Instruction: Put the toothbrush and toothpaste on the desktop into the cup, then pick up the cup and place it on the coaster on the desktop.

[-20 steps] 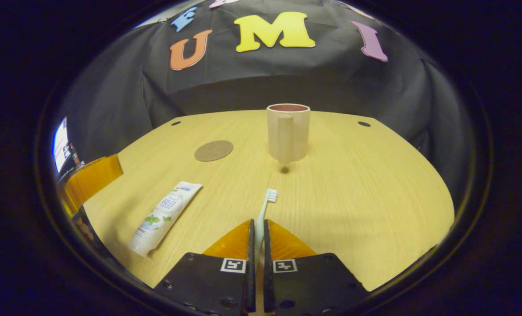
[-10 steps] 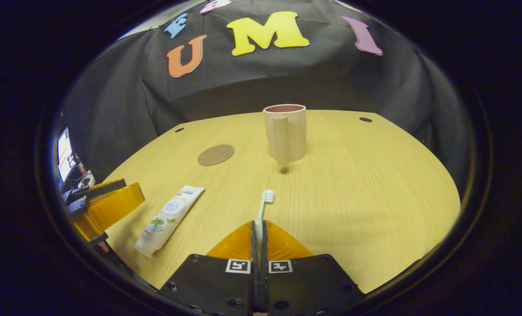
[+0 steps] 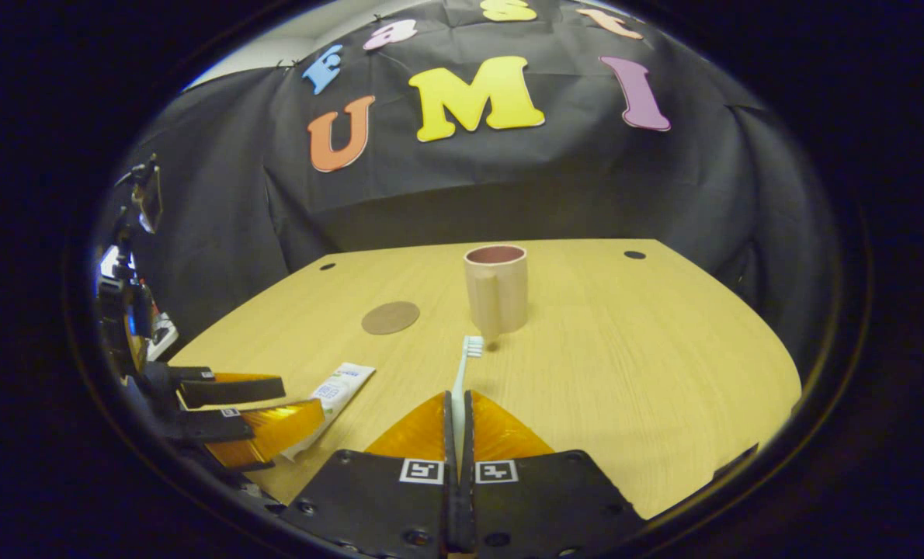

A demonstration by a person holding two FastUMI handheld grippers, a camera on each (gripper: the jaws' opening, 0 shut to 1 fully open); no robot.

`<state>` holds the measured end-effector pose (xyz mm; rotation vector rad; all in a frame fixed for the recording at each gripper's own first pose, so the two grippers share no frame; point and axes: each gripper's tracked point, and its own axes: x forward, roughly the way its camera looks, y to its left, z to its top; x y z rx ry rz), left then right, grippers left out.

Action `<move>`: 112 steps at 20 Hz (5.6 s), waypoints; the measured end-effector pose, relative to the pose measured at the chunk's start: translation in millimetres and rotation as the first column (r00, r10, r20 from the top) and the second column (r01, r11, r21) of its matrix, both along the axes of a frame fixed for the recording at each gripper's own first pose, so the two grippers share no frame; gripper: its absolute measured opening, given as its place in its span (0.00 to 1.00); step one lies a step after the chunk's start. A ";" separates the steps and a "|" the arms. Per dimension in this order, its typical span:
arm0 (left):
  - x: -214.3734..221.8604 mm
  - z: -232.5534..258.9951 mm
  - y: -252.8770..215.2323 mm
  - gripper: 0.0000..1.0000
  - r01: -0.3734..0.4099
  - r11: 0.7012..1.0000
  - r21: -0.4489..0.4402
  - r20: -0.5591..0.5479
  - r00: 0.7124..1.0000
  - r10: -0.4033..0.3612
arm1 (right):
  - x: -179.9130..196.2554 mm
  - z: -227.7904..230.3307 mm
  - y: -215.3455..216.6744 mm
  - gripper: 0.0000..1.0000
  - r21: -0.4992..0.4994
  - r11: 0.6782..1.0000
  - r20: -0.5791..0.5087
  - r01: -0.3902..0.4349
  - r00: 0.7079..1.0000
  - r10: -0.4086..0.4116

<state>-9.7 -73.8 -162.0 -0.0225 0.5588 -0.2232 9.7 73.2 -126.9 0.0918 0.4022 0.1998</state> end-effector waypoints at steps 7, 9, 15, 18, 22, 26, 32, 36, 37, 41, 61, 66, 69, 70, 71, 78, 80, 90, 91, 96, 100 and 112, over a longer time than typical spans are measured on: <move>-5.9 -17.1 2.6 0.73 -0.016 0.999 0.043 -0.095 0.995 0.020 | -6.7 27.8 -12.0 0.00 0.016 1.000 0.077 0.024 0.997 -0.025; -6.4 -21.2 -4.2 0.70 -0.007 0.998 0.056 -0.110 0.994 0.013 | -7.4 36.1 -15.9 0.00 0.022 0.999 0.094 0.032 0.995 -0.033; -3.9 -21.1 3.1 0.46 -0.012 0.999 0.039 -0.100 0.995 0.016 | -7.5 47.0 -20.4 0.00 0.004 0.999 0.117 0.053 0.992 -0.053; -3.6 -20.2 4.2 0.48 -0.007 1.000 0.023 -0.086 0.996 0.009 | -5.4 45.8 -15.8 0.00 -0.007 0.999 0.115 0.049 0.992 -0.047; 0.4 -5.9 4.7 0.41 -0.007 0.999 -0.050 -0.001 1.000 0.007 | -1.8 49.1 -10.4 0.00 -0.017 0.999 0.125 0.039 0.991 -0.036; 9.2 26.8 13.1 0.41 -0.022 0.996 -0.085 0.131 0.991 0.033 | 7.5 60.5 -3.9 0.00 -0.033 0.999 0.145 0.032 0.989 -0.027; 37.7 78.2 15.9 0.40 -0.031 0.997 -0.064 0.299 0.953 0.049 | 36.3 83.6 -1.0 0.00 -0.021 0.999 0.183 0.039 0.983 -0.034; 52.3 88.3 15.3 0.40 -0.021 0.996 -0.090 0.329 0.943 0.050 | 69.8 103.6 2.3 0.00 0.008 0.999 0.220 0.040 0.975 -0.041; 56.5 88.1 14.6 0.40 -0.015 0.996 -0.083 0.333 0.942 0.042 | 80.5 107.8 0.2 0.00 0.010 0.999 0.232 0.045 0.972 -0.046; 70.4 77.4 18.0 0.41 -0.019 0.997 -0.078 0.301 0.953 0.042 | 129.0 118.8 7.1 0.00 0.044 0.998 0.252 0.044 0.966 -0.054; 90.2 70.8 40.8 0.40 -0.037 0.994 -0.103 0.299 0.952 0.067 | 275.1 129.9 1.0 0.00 -0.030 0.992 0.316 0.125 0.942 -0.109; 89.7 69.3 38.4 0.40 -0.028 0.995 -0.099 0.298 0.953 0.056 | 272.7 132.4 -0.8 0.00 -0.005 0.992 0.324 0.122 0.939 -0.114; 88.4 67.2 36.9 0.41 -0.024 0.994 -0.102 0.291 0.955 0.053 | 272.8 130.3 1.3 0.01 -0.005 0.993 0.322 0.115 0.940 -0.108; 88.5 65.9 35.5 0.40 -0.022 0.995 -0.101 0.288 0.956 0.050 | 274.2 128.4 1.1 0.02 -0.007 0.993 0.321 0.118 0.941 -0.110; 88.5 65.0 35.5 0.40 -0.024 0.995 -0.098 0.285 0.957 0.051 | 274.5 126.4 -1.1 0.02 -0.012 0.992 0.319 0.128 0.940 -0.117; 88.3 60.9 39.4 0.40 -0.038 0.995 -0.089 0.277 0.959 0.061 | 281.7 108.9 -0.9 0.05 -0.037 0.989 0.301 0.144 0.945 -0.126; 89.1 59.1 37.8 0.40 -0.037 0.995 -0.088 0.273 0.960 0.060 | 280.7 106.3 0.7 0.05 -0.034 0.990 0.296 0.136 0.948 -0.120; 91.7 63.3 27.6 0.40 -0.029 0.996 -0.084 0.280 0.958 0.051 | 243.6 130.3 3.4 0.20 0.018 0.996 0.340 0.090 0.936 -0.091; 93.8 65.9 24.5 0.40 -0.024 0.996 -0.085 0.287 0.957 0.047 | 237.9 135.3 -2.0 0.31 0.022 0.995 0.349 0.093 0.932 -0.094; 112.2 81.3 6.3 0.40 -0.021 0.996 -0.085 0.304 0.951 0.046 | 206.7 149.8 -31.1 0.97 0.001 0.993 0.413 0.116 0.905 -0.106; 132.2 100.2 -14.5 0.48 -0.029 0.996 -0.088 0.332 0.942 0.057 | 181.1 146.3 -77.8 0.98 -0.049 0.977 0.457 0.210 0.874 -0.165; 198.1 175.8 -115.0 0.42 0.070 0.987 -0.144 0.453 0.891 0.003 | 145.3 78.1 -159.6 0.96 0.107 0.964 0.339 0.245 0.902 -0.267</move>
